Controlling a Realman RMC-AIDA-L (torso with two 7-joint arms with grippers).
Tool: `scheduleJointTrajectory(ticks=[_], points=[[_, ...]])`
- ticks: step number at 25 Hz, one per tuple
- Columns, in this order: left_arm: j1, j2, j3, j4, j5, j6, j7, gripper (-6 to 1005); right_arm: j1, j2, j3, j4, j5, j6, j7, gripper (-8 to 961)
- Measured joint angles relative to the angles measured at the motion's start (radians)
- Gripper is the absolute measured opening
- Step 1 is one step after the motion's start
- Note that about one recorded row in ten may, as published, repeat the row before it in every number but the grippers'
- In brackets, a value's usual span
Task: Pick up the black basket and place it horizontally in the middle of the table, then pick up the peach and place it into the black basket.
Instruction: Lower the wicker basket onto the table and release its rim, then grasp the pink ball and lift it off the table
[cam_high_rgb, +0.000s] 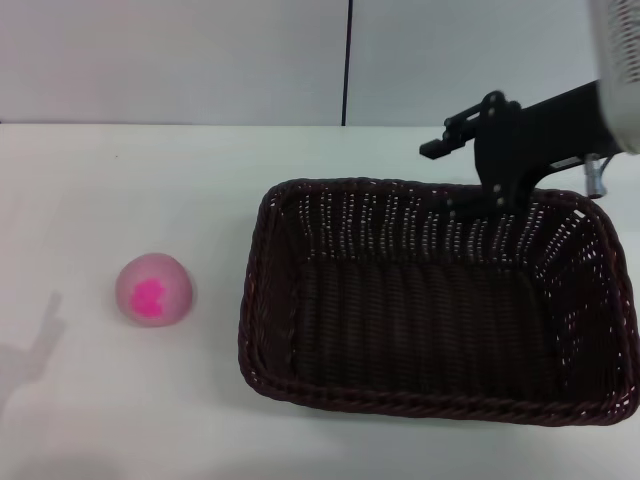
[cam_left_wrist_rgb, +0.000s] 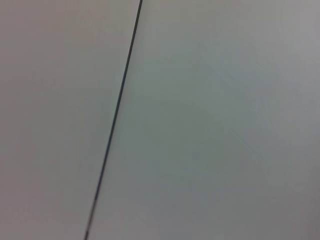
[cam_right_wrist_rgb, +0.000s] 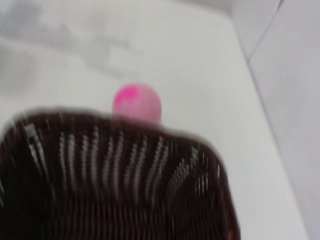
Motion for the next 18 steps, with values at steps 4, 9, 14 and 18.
scheduleJointTrajectory(ticks=[4, 9, 14, 18], points=[[-0.043, 0.003, 0.069, 0.206, 0.001, 0.04, -0.253, 846, -0.169, 0.0, 0.019, -0.21, 0.259, -0.051, 0.054, 555], [-0.09, 0.004, 0.181, 0.422, 0.002, 0.055, -0.45, 845, -0.337, 0.002, 0.043, -0.241, 0.569, -0.054, 0.054, 554], [-0.115, 0.004, 0.282, 0.559, 0.002, 0.052, -0.546, 844, -0.481, 0.005, 0.05, -0.122, 0.857, -0.056, -0.042, 554], [-0.153, 0.005, 0.445, 0.722, 0.002, 0.043, -0.62, 845, -0.554, 0.009, 0.014, 0.291, 1.248, -0.146, -0.328, 554]])
